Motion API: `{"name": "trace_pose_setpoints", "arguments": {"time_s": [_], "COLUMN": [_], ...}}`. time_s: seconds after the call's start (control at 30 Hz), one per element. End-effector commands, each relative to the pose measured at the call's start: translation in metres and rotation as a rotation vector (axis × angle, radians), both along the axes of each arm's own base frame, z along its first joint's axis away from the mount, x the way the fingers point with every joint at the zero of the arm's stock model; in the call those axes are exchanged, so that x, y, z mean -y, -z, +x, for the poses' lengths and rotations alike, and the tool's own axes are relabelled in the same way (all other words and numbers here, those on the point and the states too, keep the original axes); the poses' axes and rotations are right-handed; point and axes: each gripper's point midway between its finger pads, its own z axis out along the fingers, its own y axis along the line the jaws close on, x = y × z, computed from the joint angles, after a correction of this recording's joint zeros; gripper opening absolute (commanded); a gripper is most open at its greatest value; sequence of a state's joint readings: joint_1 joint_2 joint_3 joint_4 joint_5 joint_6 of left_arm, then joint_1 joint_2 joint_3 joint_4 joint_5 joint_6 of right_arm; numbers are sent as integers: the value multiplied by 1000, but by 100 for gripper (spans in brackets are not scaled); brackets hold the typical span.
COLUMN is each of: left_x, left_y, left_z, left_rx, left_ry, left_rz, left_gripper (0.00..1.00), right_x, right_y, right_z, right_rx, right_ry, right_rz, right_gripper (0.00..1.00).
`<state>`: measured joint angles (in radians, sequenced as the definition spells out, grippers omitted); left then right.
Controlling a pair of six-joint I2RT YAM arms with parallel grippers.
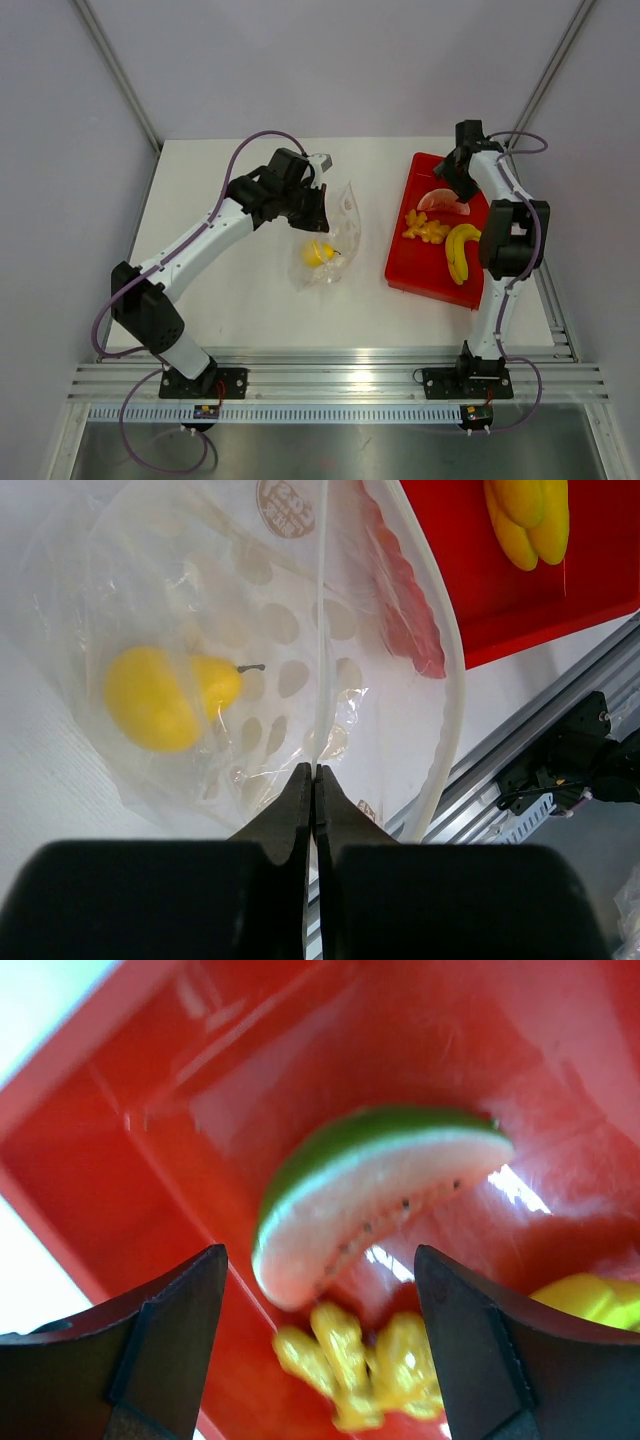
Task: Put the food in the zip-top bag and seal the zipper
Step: Pick up the fake fruit from the bin.
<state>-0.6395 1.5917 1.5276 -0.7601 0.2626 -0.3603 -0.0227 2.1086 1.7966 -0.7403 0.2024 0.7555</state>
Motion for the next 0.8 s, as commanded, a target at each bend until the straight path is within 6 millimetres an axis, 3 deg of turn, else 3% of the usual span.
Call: {"name": "trace_pose_setpoints", "arguments": {"time_s": [0.0,0.53,0.67,0.77], "left_x": [-2,-3,-4,-3], "left_y": [-23,-15,-11,-11], "left_z": [4,3,2,2], "left_rx": [82,74,67,68], "left_ry": [9,9,10,9], "left_rz": [-30,-22,-18,-23], "left_gripper": [0,0,0,0], "right_x": [20,16,13,10], "right_y": [-4,26,31,22], "right_z": [-2,11,6,5], "right_rx": [-61,-77,-72,-37], "right_ry": [133,211,205,201], "right_rz": [-70,-71,-52,-35], "right_gripper": [82,75,66,46]}}
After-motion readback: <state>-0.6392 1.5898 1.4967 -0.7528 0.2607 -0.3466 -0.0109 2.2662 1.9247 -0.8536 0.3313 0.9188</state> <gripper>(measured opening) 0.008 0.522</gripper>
